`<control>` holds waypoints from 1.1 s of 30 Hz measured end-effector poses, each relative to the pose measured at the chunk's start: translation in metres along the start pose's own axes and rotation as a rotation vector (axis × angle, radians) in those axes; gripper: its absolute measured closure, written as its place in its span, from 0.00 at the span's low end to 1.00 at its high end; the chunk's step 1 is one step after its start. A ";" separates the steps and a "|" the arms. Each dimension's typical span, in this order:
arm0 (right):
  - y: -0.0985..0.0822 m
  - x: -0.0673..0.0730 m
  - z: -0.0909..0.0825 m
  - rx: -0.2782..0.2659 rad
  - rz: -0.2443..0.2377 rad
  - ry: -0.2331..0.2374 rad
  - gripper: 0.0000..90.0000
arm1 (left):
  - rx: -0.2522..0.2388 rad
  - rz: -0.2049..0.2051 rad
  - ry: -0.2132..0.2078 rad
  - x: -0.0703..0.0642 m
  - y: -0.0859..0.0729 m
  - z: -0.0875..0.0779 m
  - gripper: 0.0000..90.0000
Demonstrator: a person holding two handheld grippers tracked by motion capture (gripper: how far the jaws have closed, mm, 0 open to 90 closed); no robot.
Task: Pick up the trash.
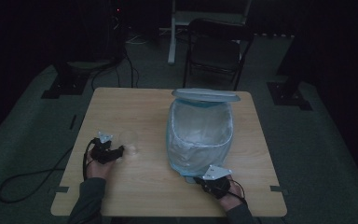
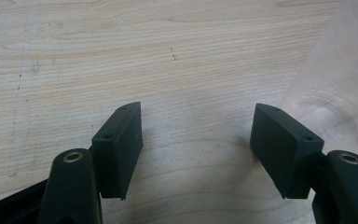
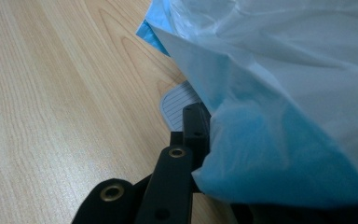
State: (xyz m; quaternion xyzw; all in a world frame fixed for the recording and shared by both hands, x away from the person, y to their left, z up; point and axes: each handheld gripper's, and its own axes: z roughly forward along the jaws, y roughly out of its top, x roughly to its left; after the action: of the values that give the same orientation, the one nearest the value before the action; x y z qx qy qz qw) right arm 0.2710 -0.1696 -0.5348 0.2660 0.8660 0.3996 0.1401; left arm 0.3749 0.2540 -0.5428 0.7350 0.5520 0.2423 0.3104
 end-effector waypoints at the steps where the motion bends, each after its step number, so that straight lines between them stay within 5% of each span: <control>1: 0.000 0.000 0.000 0.000 0.000 0.000 1.00 | 0.003 0.000 0.000 0.000 0.000 0.000 0.41; 6: 0.000 0.000 0.000 -0.001 0.001 0.002 1.00 | 0.019 -0.022 -0.009 0.003 0.002 -0.005 0.52; 17: 0.000 -0.001 0.000 -0.003 0.004 0.006 1.00 | -0.062 -0.069 -0.049 0.011 0.019 -0.040 0.66; 29: -0.001 -0.001 0.000 -0.004 0.014 0.012 1.00 | -0.143 -0.101 -0.117 0.015 0.042 -0.069 0.68; 33: -0.001 -0.001 0.000 -0.004 0.011 0.011 1.00 | -0.144 -0.073 -0.151 0.007 0.051 -0.074 0.68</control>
State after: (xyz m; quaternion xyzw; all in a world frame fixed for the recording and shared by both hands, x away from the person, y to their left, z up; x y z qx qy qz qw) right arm 0.2715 -0.1707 -0.5352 0.2682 0.8645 0.4036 0.1337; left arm 0.3593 0.2648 -0.4550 0.7064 0.5345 0.2137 0.4118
